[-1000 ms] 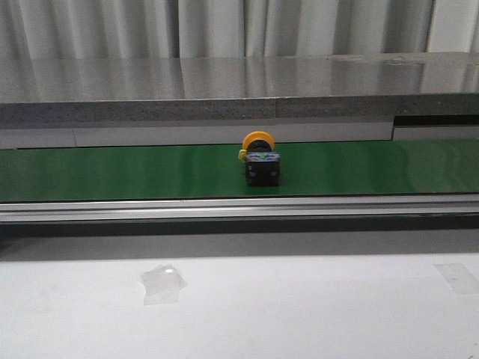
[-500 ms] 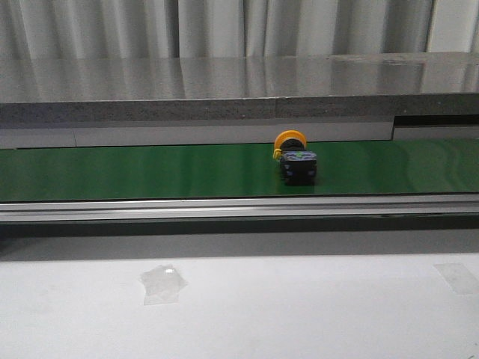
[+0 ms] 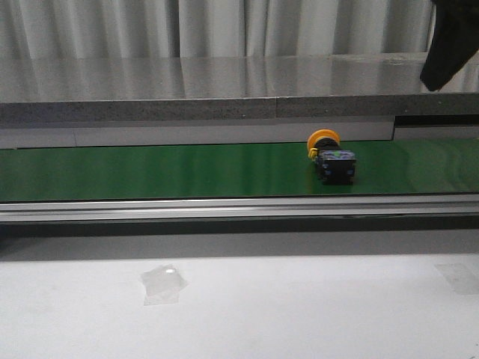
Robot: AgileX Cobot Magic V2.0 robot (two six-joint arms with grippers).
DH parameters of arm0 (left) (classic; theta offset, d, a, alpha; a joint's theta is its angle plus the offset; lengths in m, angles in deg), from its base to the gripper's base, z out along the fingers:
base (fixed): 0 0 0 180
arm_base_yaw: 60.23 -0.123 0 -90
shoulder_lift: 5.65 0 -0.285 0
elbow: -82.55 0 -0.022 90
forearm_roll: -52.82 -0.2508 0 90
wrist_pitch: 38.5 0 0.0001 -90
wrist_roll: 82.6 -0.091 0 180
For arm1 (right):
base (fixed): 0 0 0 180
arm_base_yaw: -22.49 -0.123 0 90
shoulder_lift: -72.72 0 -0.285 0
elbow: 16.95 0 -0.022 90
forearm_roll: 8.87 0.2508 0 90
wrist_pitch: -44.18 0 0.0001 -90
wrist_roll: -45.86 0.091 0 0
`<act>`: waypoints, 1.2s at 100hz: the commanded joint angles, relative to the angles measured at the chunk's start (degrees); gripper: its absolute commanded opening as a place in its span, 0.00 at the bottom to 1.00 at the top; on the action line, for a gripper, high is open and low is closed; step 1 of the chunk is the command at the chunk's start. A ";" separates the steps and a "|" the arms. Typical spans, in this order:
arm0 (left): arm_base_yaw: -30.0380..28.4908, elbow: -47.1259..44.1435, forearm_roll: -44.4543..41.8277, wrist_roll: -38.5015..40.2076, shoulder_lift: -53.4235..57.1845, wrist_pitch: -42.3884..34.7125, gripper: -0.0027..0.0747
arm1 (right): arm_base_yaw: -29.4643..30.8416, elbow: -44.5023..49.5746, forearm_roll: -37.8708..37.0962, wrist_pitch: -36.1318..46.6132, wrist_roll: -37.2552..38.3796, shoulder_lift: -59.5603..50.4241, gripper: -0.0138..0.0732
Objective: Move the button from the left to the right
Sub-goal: 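Lower the right gripper onto the button and grasp it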
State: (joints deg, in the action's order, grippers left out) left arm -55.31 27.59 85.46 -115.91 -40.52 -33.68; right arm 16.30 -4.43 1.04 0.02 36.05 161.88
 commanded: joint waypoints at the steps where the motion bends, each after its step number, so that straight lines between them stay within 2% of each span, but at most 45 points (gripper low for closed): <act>1: 0.46 1.65 0.69 0.11 -0.17 -4.04 0.01 | -0.03 -2.10 2.57 3.85 -2.30 -0.04 0.78; 12: 0.46 1.65 0.69 0.11 -0.17 -4.04 0.01 | -0.62 -2.10 4.61 4.79 -4.49 1.98 0.78; 50: 0.46 1.65 0.69 0.11 -0.17 -4.04 0.01 | -4.43 -2.10 4.42 10.75 -6.38 7.43 0.78; 78: 0.46 1.65 0.79 0.11 -0.17 -4.04 0.01 | -4.43 -2.16 1.16 14.07 -6.38 11.30 0.78; 95: 0.46 1.65 0.79 0.11 -0.17 -4.04 0.01 | -4.43 -2.16 0.25 13.27 -6.33 14.16 0.77; 102: 0.46 1.65 0.79 0.11 -0.17 -4.04 0.01 | -4.43 -2.16 0.20 12.80 -6.28 14.63 0.70; 114: 0.46 1.65 0.79 0.11 -0.17 -4.04 0.01 | -4.43 -2.21 0.00 12.16 -6.28 14.75 0.48; 120: 0.46 1.65 0.79 0.11 -0.17 -4.04 0.01 | -4.43 -2.29 -0.04 11.82 -6.28 14.75 0.40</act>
State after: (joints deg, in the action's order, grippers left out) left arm -55.31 27.59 85.53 -115.91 -40.52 -33.68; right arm 11.72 -4.80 1.21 10.93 30.38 178.91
